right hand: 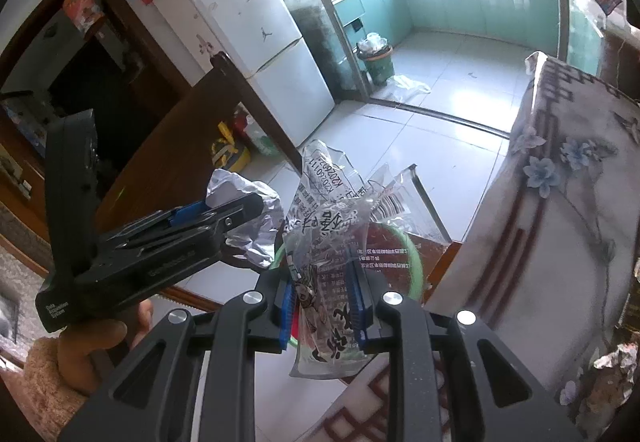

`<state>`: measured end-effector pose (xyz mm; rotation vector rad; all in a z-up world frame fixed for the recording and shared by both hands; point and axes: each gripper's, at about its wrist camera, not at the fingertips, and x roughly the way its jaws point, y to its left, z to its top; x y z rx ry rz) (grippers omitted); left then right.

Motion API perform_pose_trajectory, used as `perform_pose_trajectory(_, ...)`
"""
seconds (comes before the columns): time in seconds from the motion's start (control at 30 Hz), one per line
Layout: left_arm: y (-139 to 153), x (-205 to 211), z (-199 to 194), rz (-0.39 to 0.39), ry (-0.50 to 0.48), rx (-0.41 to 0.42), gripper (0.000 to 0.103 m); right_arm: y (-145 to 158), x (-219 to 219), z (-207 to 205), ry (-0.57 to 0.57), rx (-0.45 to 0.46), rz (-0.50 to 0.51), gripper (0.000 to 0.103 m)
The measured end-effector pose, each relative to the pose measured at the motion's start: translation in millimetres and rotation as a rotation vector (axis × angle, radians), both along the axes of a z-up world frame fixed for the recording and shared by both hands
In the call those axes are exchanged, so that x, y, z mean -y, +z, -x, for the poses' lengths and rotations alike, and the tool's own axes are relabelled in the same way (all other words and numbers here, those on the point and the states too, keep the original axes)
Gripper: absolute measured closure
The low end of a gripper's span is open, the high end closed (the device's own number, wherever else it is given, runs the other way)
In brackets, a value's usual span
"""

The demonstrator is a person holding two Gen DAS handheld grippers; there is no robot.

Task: Collect trash
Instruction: 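Open the left tool over the bucket while the right tool opens to drop the wrapper, then move both tools back over the trash on the table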

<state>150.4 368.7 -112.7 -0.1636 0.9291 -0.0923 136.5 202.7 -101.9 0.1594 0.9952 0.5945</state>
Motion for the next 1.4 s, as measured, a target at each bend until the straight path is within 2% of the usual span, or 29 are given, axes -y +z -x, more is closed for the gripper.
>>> perform_pose_trajectory(0.53, -6, -3, -14, -0.005, 0.011, -0.012, 0.056, -10, -15, -10, 0.047, -0.015, 0.017, 0.080)
perform_pose_trajectory(0.57, -6, -4, -14, -0.004, 0.012, -0.012, 0.055, -11, -16, -11, 0.048, -0.015, 0.015, 0.078)
perform_pose_trajectory(0.6, -7, -3, -14, -0.008, 0.018, -0.013, 0.050, -11, -17, -12, 0.048, -0.010, 0.013, 0.072)
perform_pose_trajectory(0.63, -7, -4, -14, -0.013, 0.030, -0.012, 0.045, -11, -16, -12, 0.047, -0.006, 0.010, 0.055)
perform_pose_trajectory(0.7, -4, -7, -14, 0.001, 0.048, 0.002, 0.034, -11, -16, -14, 0.037, 0.024, 0.017, 0.053)
perform_pose_trajectory(0.83, 5, -9, -13, 0.002, 0.060, 0.026, 0.032, -12, -8, -17, 0.018, 0.008, 0.014, 0.053)
perform_pose_trajectory(1.03, 18, 0, -3, 0.018, 0.039, 0.061, 0.032, 11, 30, 5, -0.058, 0.064, 0.013, 0.052)
perform_pose_trajectory(1.2, 20, 27, 6, 0.024, -0.033, 0.069, 0.032, 29, 72, 33, -0.145, 0.104, 0.018, 0.049)
perform_pose_trajectory(1.4, 16, 75, 12, 0.040, -0.138, 0.054, 0.032, 25, 135, 67, -0.290, 0.093, 0.067, 0.048)
